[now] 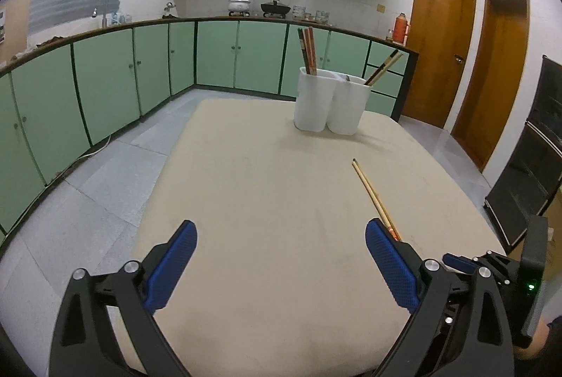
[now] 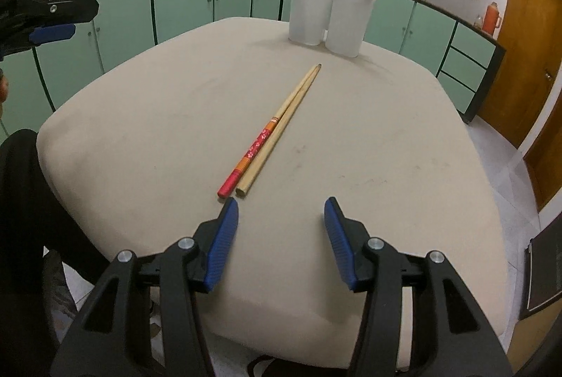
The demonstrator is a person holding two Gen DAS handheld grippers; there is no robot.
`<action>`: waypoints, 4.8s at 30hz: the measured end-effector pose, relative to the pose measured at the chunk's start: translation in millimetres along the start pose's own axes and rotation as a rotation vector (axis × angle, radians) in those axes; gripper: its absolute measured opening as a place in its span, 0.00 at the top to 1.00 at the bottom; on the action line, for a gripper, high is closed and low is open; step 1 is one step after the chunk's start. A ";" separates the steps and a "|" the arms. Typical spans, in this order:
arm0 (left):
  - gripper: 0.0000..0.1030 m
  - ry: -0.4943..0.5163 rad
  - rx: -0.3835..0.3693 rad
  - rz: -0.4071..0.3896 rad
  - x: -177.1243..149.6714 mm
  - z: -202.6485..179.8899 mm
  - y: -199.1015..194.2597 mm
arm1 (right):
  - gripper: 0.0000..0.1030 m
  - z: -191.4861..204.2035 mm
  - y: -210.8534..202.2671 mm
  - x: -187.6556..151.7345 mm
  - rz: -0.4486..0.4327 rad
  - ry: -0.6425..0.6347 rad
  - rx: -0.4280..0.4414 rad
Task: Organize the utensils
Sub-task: 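Move both open tools back over the last chopsticks on the table, then grasp a red-patterned chopstick with the left tool while the right tool grasps a plain wooden chopstick, then carry both held chopsticks up over the white holder with both tools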
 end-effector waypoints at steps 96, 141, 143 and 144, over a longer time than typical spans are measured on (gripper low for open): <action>0.94 0.009 0.029 0.106 -18.2 -50.4 2.2 | 0.94 -57.9 -85.4 41.5 -0.199 0.206 -0.015; 0.94 0.138 -0.137 0.155 138.8 -46.7 19.0 | 0.94 -94.6 -63.5 234.9 0.039 0.029 0.138; 0.94 0.146 -0.140 0.156 146.9 -48.7 19.7 | 0.94 -96.0 -64.4 239.4 0.051 0.037 0.146; 0.94 0.151 -0.143 0.156 150.7 -50.0 19.5 | 0.94 -97.1 -65.4 241.7 0.056 0.040 0.147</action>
Point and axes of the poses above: each gripper's, at about its wrist camera, not at the fingertips, and y roughly the way its jaws point, z to its left, x to its top, the point moved 9 cm from there along y, roughly the way its jaws point
